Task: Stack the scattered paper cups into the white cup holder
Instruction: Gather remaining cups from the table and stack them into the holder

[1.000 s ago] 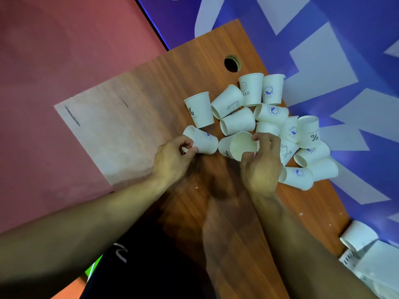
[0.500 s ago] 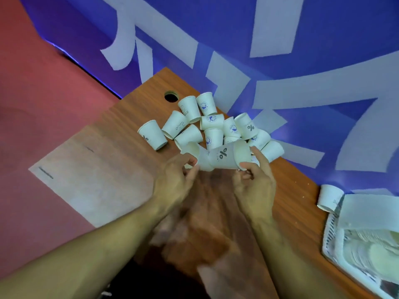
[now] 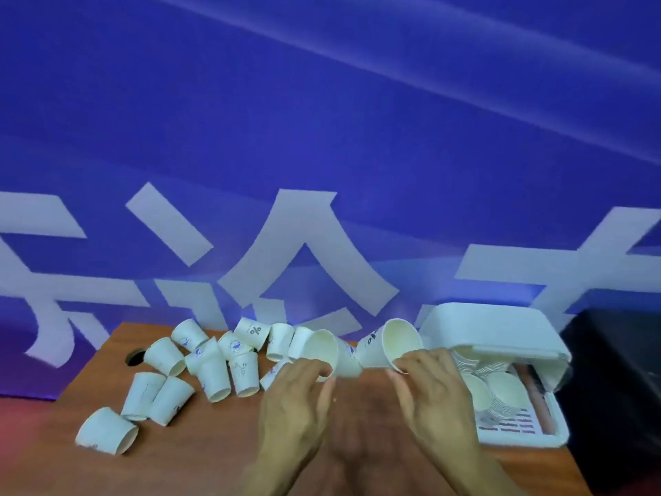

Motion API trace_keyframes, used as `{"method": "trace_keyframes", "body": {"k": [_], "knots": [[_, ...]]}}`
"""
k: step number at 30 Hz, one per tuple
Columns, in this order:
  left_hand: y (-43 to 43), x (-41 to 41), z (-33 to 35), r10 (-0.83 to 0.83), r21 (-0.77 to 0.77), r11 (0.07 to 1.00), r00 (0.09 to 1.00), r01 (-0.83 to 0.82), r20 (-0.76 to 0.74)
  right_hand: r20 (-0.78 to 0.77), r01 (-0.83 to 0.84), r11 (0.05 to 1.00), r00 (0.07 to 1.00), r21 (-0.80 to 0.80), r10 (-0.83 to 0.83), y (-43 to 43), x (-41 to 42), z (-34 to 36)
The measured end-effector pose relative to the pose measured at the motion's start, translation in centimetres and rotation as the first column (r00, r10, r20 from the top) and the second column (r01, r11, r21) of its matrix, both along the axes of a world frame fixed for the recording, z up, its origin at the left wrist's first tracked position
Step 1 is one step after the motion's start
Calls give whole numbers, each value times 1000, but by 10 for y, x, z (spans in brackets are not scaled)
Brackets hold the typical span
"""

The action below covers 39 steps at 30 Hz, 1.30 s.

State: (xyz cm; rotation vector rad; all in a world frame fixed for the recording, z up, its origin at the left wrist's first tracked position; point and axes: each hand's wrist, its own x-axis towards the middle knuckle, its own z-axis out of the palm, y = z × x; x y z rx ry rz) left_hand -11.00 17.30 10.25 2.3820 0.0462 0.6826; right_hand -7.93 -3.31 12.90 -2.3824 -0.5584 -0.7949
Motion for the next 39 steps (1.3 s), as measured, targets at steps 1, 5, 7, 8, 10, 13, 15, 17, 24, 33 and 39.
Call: {"method": "trace_keyframes", "body": {"k": [1, 5, 7, 8, 10, 13, 15, 17, 24, 33, 39], "knots": [[-14, 0, 5, -41, -3, 999, 999, 41, -5, 16, 50, 999, 999, -13, -50, -15, 1, 2], [-85, 20, 20, -145, 105, 984, 989, 144, 4, 86, 164, 986, 983, -24, -161, -92, 6, 10], [-111, 30, 20, -177, 125, 976, 984, 176, 1, 86, 167, 985, 983, -36, -164, -121, 7, 8], [-125, 33, 20, -199, 150, 969, 980, 197, 0, 82, 176, 984, 982, -36, -173, -138, 10, 7], [-152, 39, 20, -240, 172, 956, 971, 237, -2, 30, 224, 974, 974, -39, -223, -169, 13, 5], [-183, 51, 18, -281, 173, 944, 960, 280, -15, -32, 273, 960, 961, -57, -275, -203, 20, -1], [-198, 58, 14, -313, 188, 932, 950, 310, -13, -67, 295, 953, 952, -72, -300, -219, 27, -6], [-210, 68, 8, -336, 209, 918, 941, 336, -39, -81, 299, 949, 948, -101, -307, -229, 33, -14], [-230, 88, -24, -383, 331, 858, 919, 392, -96, -99, 254, 952, 957, -172, -273, -242, 56, -54], [-243, 102, -53, -395, 432, 789, 899, 438, -190, -269, 188, 960, 933, -209, -241, -247, 73, -96], [-247, 110, -65, -398, 454, 753, 879, 477, -263, -313, 134, 961, 927, -242, -208, -250, 76, -119]]}}
